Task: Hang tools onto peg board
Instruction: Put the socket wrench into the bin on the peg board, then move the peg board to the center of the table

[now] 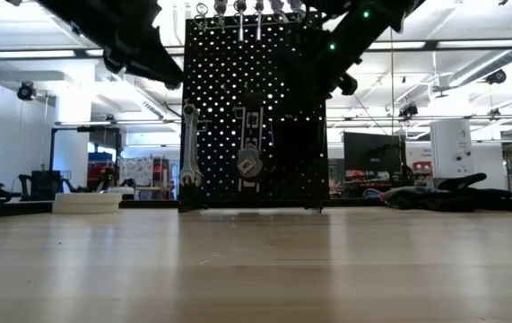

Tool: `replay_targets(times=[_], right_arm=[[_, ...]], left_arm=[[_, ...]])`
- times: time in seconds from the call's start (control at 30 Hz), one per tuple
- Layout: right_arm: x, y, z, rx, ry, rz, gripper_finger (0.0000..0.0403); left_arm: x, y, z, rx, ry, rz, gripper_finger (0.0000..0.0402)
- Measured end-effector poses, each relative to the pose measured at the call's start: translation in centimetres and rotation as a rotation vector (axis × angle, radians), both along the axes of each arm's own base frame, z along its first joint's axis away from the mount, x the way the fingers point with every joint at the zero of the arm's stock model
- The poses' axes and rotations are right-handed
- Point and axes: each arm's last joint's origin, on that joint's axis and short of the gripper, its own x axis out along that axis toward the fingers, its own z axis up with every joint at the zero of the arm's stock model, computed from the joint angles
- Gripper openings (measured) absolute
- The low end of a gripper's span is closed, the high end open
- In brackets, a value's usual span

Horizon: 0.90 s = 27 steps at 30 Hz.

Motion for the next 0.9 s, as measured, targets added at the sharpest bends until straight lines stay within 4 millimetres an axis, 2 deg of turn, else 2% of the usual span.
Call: replay_targets(times=[0.13, 0.27, 0.37, 0.5, 0.63, 0.77, 0.9], right_arm=[[-0.1, 0.7, 0.2, 0.001, 0.025, 0.050, 0.0170], [-0.4, 2.0, 0.9, 0.016, 0.022, 0.145, 0.0213], [-1.0, 3.1, 2.0, 0.025, -0.007, 0.172, 0.0229], [-2.2, 4.0, 3.4, 0.041, -0.063, 0.217, 0.0230], [-4.8, 4.1, 4.6, 0.011, -0.093, 0.246, 0.0224], [-8.6, 3.7, 6.4, -0.003, -0.178, 0.233, 0.0222], [-12.2, 2.8, 7.9, -0.071, -0.251, 0.226, 0.0222]], left_arm=[[-1.4, 0.2, 1.6, 0.000, -0.056, -0.028, 0.0157], [-3.5, 0.7, 3.0, 0.018, -0.093, -0.033, 0.0171], [-5.0, 1.3, 3.9, 0.024, -0.142, -0.012, 0.0190], [-6.2, 2.6, 3.5, 0.057, -0.160, 0.044, 0.0234], [-6.4, 4.3, 3.0, 0.149, -0.196, 0.095, 0.0292], [-6.3, 6.2, 2.6, 0.193, -0.223, 0.018, 0.0344], [-6.5, 8.5, 2.5, 0.188, -0.241, -0.001, 0.0362]])
